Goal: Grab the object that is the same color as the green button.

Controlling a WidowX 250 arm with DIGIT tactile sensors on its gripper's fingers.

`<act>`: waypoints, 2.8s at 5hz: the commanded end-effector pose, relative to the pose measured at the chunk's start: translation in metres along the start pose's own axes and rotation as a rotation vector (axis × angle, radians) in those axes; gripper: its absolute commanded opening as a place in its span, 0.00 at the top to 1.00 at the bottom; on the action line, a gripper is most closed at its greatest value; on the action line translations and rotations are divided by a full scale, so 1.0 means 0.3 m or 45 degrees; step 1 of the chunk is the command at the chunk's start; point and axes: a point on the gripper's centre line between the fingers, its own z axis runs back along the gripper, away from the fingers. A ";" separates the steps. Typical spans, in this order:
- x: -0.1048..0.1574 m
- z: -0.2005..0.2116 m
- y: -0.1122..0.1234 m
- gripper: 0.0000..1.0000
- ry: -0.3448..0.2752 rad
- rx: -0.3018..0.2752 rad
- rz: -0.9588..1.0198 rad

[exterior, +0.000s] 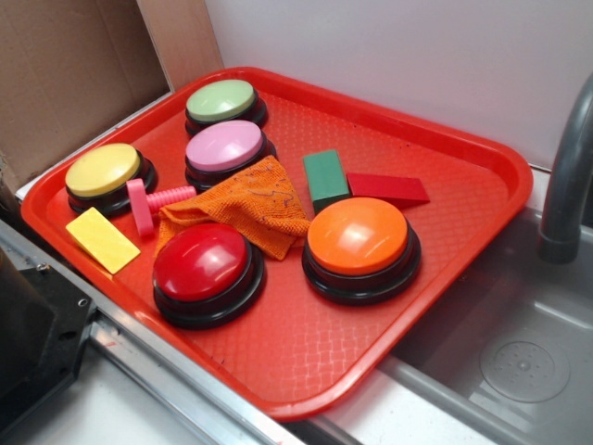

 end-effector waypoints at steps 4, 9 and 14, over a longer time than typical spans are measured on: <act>0.214 -0.173 -0.001 0.00 -0.052 0.064 0.424; 0.546 -0.669 -0.105 0.00 -0.105 0.162 0.990; 0.530 -0.778 -0.117 0.90 -0.088 0.225 1.007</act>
